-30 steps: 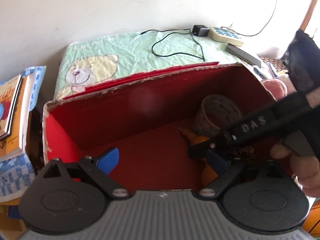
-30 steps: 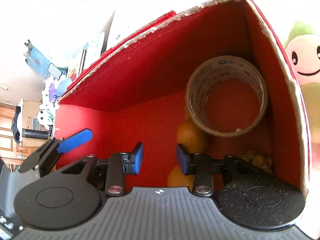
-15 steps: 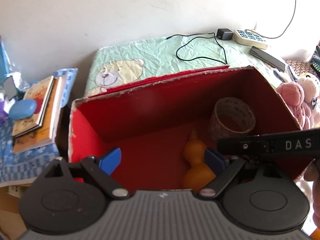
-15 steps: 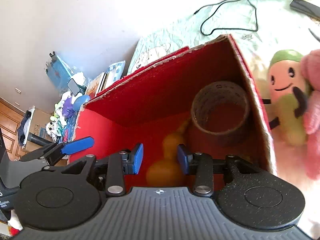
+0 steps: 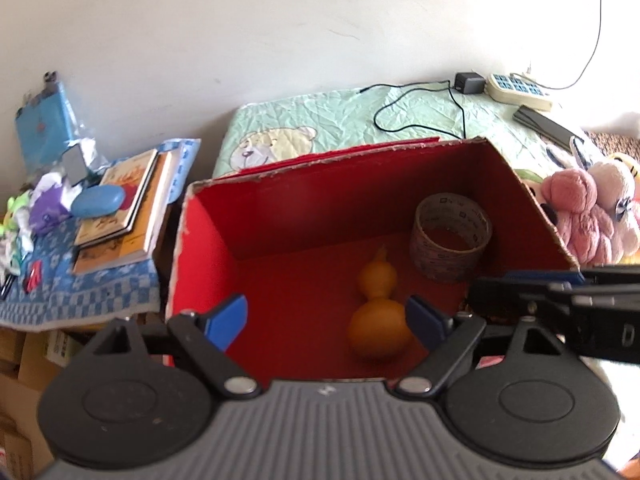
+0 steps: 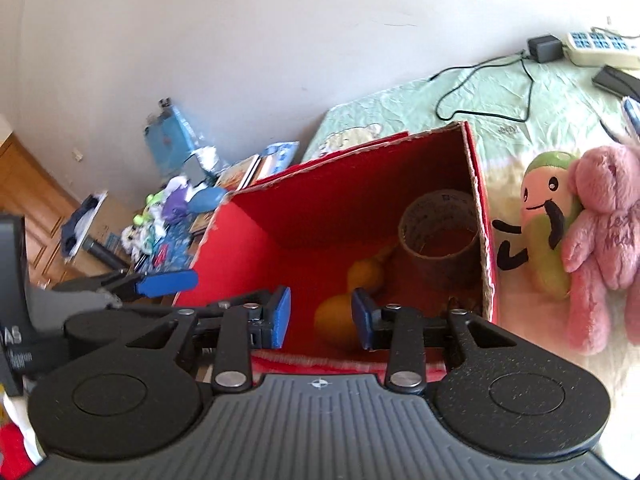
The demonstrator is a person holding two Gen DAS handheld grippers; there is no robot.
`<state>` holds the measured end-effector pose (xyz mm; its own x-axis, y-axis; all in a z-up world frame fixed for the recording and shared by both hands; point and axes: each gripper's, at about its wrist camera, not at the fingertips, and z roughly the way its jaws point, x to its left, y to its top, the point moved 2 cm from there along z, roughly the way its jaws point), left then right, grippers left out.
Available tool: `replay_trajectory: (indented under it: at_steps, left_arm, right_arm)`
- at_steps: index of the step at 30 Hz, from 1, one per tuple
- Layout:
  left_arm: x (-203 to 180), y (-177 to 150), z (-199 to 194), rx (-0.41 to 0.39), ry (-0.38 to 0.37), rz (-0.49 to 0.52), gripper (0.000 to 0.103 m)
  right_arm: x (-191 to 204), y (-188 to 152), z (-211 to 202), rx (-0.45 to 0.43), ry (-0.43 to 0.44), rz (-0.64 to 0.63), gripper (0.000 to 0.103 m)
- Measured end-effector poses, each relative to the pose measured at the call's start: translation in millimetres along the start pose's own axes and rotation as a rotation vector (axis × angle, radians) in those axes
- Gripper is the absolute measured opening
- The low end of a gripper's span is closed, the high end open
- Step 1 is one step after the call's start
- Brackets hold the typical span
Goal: Organize objects
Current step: 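Withdraw the right tool from the box back toward the items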
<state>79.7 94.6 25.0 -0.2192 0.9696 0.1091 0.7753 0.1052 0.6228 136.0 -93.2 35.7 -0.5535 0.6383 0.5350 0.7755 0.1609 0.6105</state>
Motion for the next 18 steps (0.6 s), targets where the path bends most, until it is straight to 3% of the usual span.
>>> replay_trajectory:
  at_steps: [8, 18]
  left_arm:
    - [-2.0, -24.9, -26.9, 0.002, 0.02, -0.063, 0.085]
    - [-29.2, -79.5, -39.9, 0.051, -0.062, -0.051, 0.075]
  right_arm:
    - [-4.7, -20.8, -14.6, 0.061, 0.082, -0.042, 0.038]
    - [-27.5, -53.4, 4.4, 0.207, 0.07, 0.031, 0.038]
